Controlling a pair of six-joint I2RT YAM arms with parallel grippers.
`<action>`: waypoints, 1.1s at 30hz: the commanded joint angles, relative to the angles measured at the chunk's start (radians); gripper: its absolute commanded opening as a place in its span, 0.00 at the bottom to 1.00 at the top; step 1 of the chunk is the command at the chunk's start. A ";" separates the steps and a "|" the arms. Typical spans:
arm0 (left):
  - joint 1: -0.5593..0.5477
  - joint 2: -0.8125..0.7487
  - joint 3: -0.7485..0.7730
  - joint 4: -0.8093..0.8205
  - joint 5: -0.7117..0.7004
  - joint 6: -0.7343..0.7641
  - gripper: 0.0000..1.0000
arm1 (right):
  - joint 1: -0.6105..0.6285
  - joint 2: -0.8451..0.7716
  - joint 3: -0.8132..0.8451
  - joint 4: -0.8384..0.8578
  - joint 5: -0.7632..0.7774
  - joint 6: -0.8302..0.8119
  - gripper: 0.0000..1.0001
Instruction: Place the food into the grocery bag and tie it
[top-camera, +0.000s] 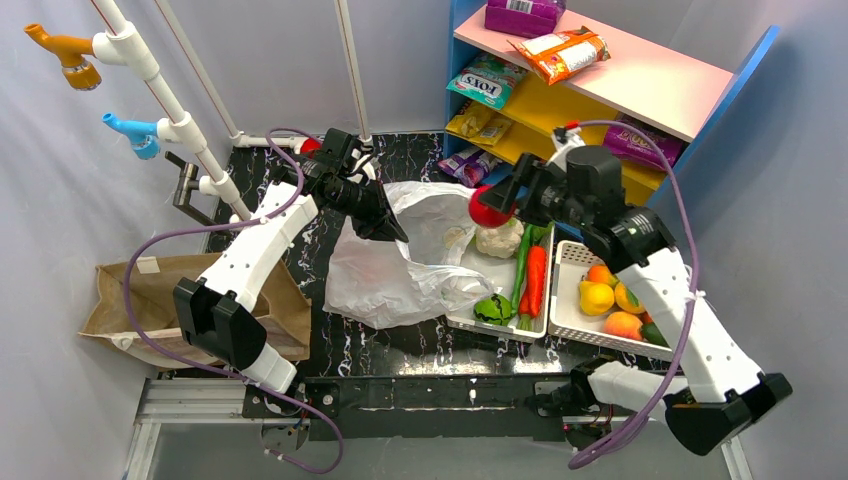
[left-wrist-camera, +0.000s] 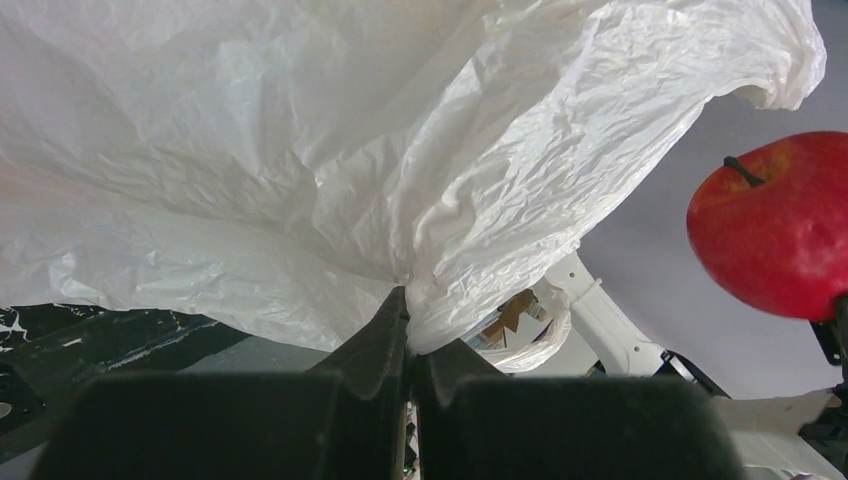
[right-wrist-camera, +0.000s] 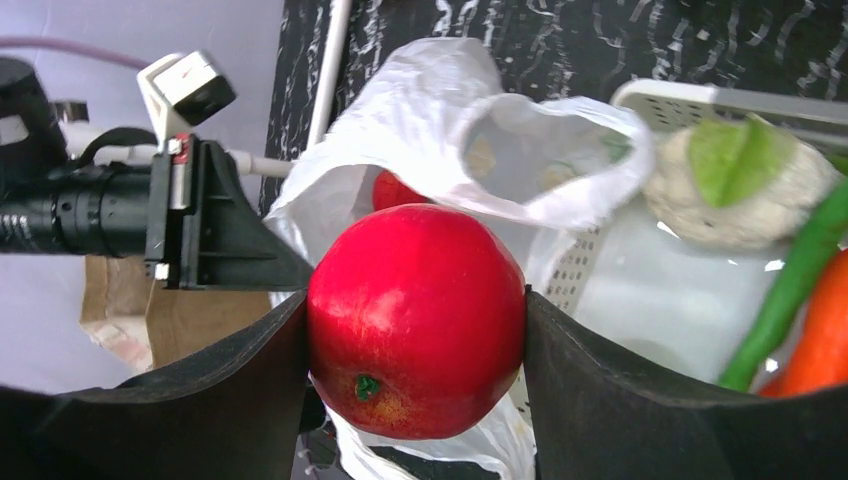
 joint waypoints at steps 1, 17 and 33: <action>-0.005 -0.032 -0.006 -0.007 0.036 -0.013 0.00 | 0.114 0.075 0.115 0.073 0.082 -0.096 0.25; -0.005 -0.057 -0.009 -0.025 0.024 -0.014 0.00 | 0.286 0.376 0.280 0.058 0.114 -0.177 0.24; -0.005 -0.044 0.002 -0.028 0.023 -0.018 0.00 | 0.303 0.439 0.325 0.051 -0.026 -0.226 0.79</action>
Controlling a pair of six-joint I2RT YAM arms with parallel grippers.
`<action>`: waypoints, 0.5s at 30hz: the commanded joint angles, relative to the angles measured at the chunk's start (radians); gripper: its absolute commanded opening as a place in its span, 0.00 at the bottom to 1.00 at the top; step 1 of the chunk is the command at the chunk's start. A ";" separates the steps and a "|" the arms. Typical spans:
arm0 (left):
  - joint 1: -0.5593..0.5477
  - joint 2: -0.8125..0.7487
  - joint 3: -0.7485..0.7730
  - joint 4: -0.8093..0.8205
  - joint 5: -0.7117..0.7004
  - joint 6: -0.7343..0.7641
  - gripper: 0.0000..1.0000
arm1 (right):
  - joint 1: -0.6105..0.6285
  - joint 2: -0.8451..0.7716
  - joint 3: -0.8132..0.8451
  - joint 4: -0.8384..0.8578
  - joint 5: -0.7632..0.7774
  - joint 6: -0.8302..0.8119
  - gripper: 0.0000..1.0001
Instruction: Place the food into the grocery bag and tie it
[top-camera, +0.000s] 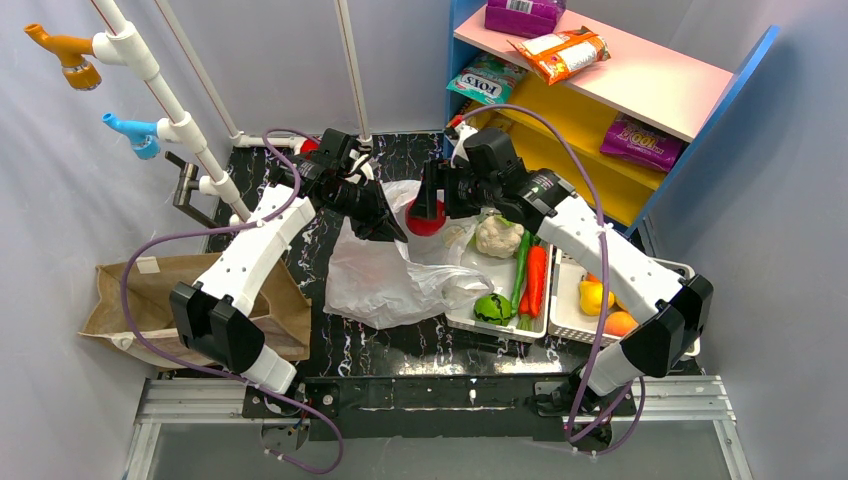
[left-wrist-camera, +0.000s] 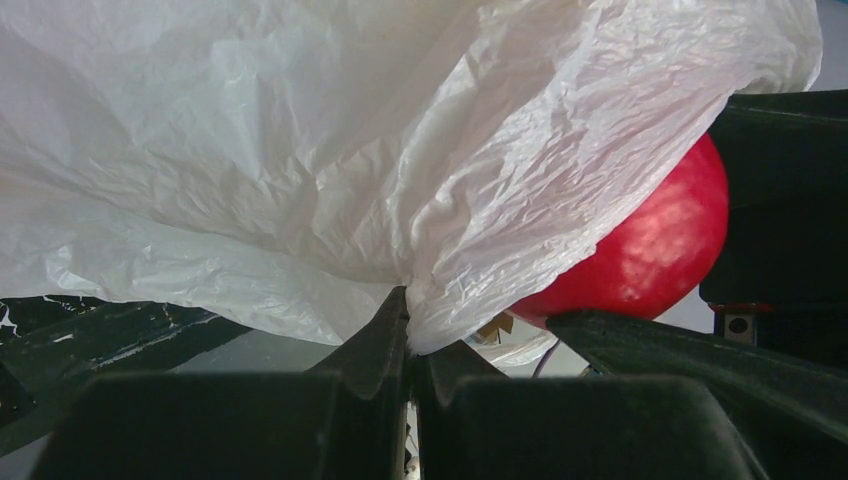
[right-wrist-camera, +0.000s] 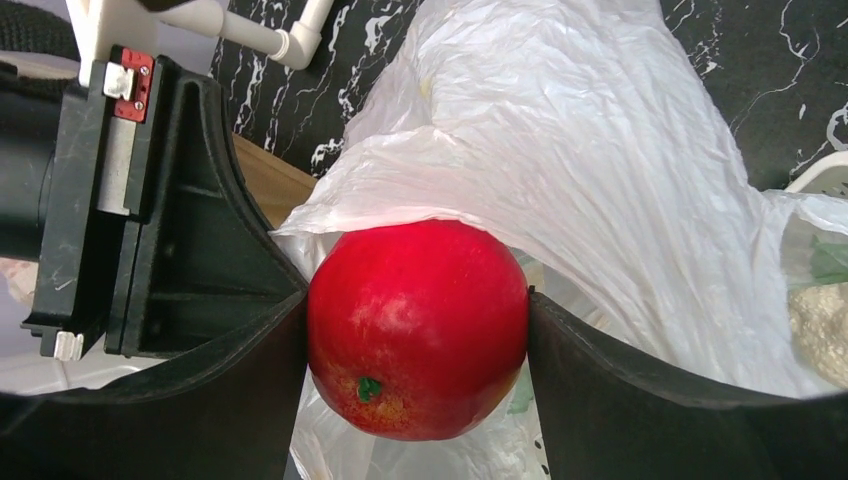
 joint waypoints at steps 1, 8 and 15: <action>-0.005 -0.021 0.008 -0.029 0.018 -0.001 0.00 | 0.008 -0.004 0.050 0.022 -0.047 -0.021 0.80; -0.005 -0.011 0.021 -0.030 0.017 -0.001 0.00 | 0.009 0.003 0.053 0.020 -0.053 -0.007 0.84; -0.005 -0.010 0.019 -0.024 0.017 -0.003 0.00 | 0.018 0.010 0.051 0.038 -0.115 0.008 0.86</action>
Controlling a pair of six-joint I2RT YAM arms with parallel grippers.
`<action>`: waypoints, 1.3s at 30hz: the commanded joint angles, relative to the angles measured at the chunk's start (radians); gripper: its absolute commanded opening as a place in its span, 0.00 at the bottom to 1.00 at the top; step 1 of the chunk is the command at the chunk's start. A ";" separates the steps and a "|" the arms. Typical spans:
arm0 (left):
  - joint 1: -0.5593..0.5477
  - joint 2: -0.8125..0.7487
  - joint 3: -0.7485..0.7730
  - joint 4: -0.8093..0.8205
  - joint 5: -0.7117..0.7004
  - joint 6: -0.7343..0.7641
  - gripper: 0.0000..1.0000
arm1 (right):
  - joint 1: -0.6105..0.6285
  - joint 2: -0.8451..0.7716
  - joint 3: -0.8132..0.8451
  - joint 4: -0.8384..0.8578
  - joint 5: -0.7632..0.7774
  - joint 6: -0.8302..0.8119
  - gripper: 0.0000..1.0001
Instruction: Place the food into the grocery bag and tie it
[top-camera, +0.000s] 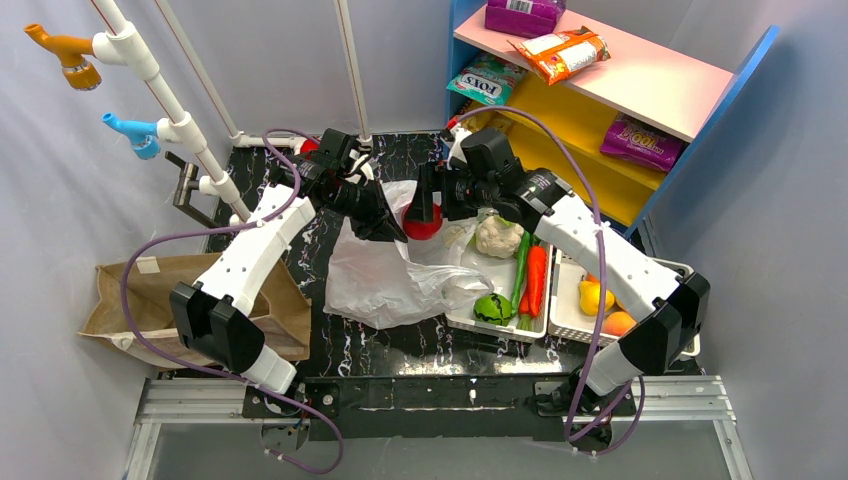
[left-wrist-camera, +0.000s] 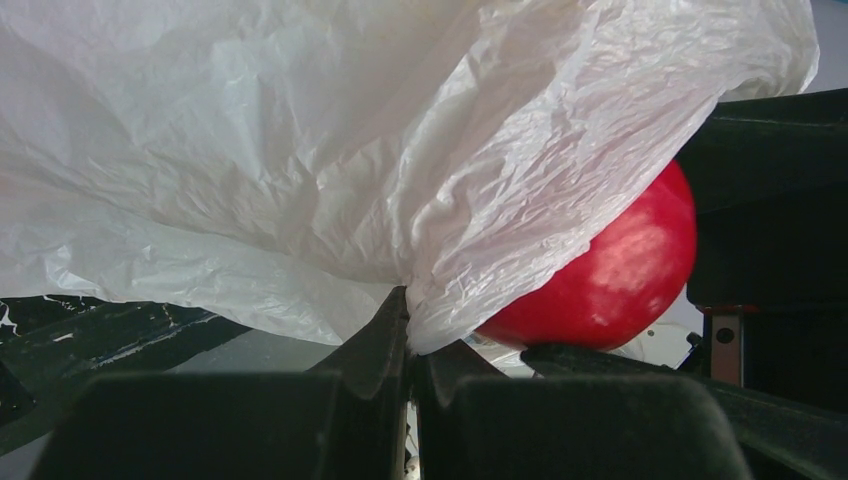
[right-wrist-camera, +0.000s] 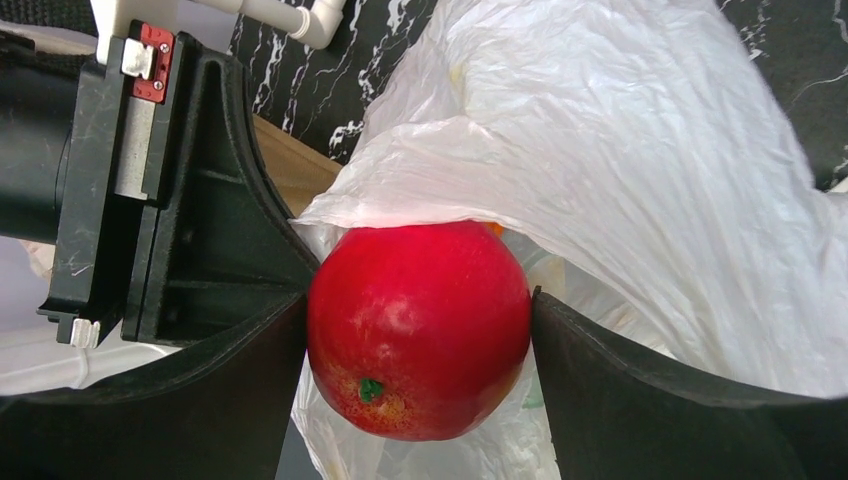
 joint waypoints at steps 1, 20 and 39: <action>-0.005 -0.010 0.019 -0.022 0.017 -0.004 0.00 | 0.014 -0.003 0.039 0.052 -0.094 0.012 0.87; -0.005 -0.006 0.028 -0.029 0.011 -0.002 0.00 | 0.017 -0.126 0.044 -0.063 -0.224 0.046 0.90; -0.005 -0.020 0.035 -0.038 0.007 -0.005 0.00 | 0.012 -0.056 0.186 -0.300 0.059 0.067 0.92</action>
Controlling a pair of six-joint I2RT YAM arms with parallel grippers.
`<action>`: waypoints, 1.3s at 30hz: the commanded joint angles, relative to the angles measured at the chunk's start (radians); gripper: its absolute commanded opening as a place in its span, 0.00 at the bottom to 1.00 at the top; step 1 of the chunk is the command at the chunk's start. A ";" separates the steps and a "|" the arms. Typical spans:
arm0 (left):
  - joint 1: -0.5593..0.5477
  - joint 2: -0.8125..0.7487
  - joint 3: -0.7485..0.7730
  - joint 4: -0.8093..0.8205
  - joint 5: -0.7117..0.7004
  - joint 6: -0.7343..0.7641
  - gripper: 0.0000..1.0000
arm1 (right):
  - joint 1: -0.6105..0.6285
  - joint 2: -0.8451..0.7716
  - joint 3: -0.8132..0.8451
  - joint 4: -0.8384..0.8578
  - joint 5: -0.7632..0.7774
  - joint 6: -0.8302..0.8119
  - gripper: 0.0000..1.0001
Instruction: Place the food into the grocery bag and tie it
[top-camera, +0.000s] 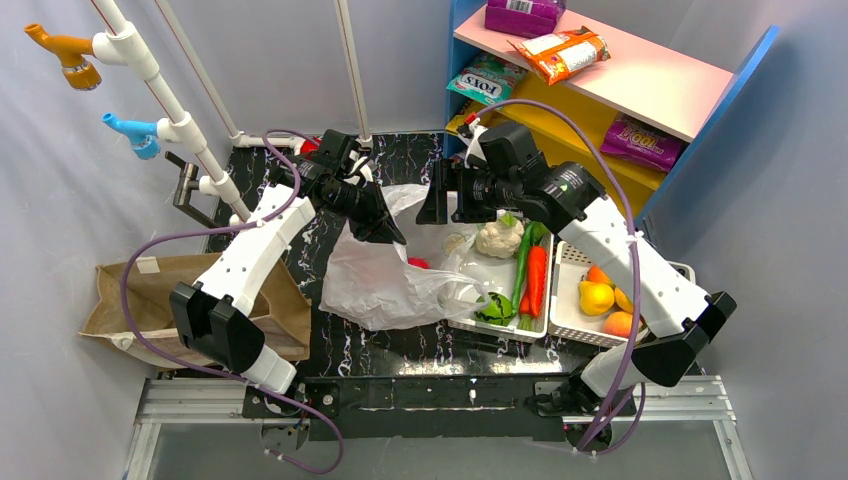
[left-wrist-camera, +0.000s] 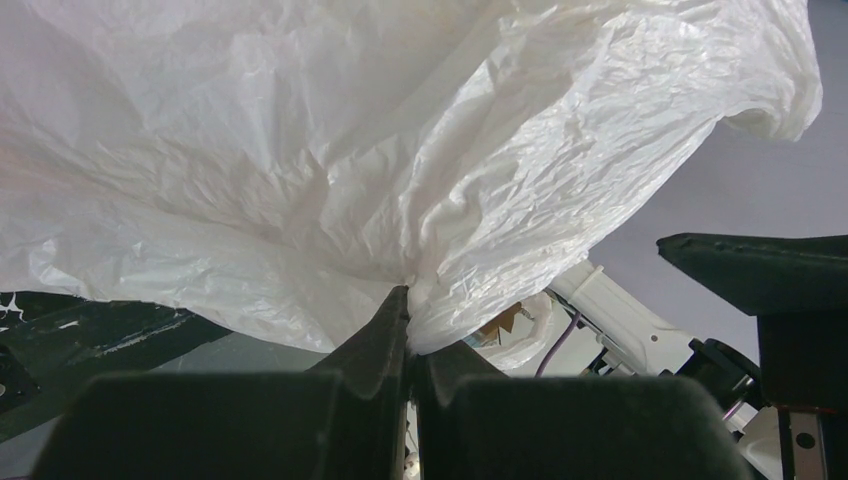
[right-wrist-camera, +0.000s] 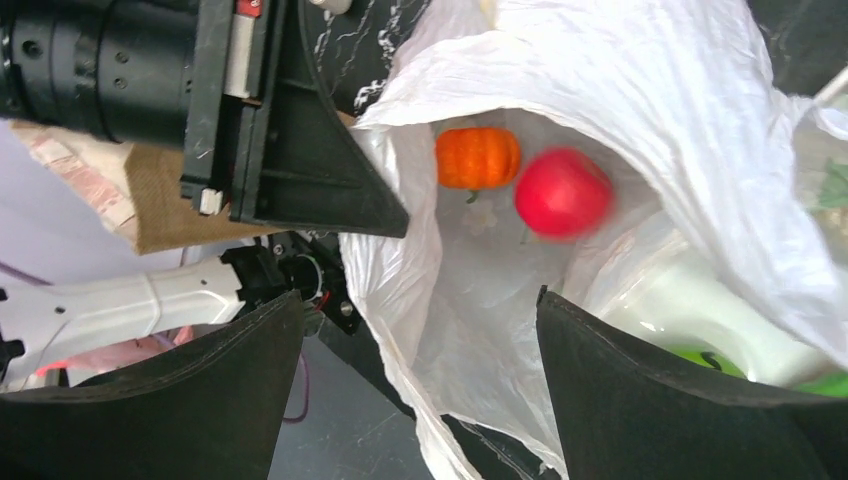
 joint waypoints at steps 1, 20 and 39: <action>-0.006 -0.020 0.036 -0.014 0.019 -0.005 0.00 | 0.001 0.019 0.072 -0.069 0.081 -0.003 0.92; -0.005 -0.029 0.014 0.007 0.027 -0.013 0.00 | -0.023 -0.076 0.025 -0.340 0.398 -0.043 0.94; -0.007 0.030 0.050 0.018 0.058 -0.004 0.00 | -0.574 -0.336 -0.395 -0.445 0.606 -0.087 0.97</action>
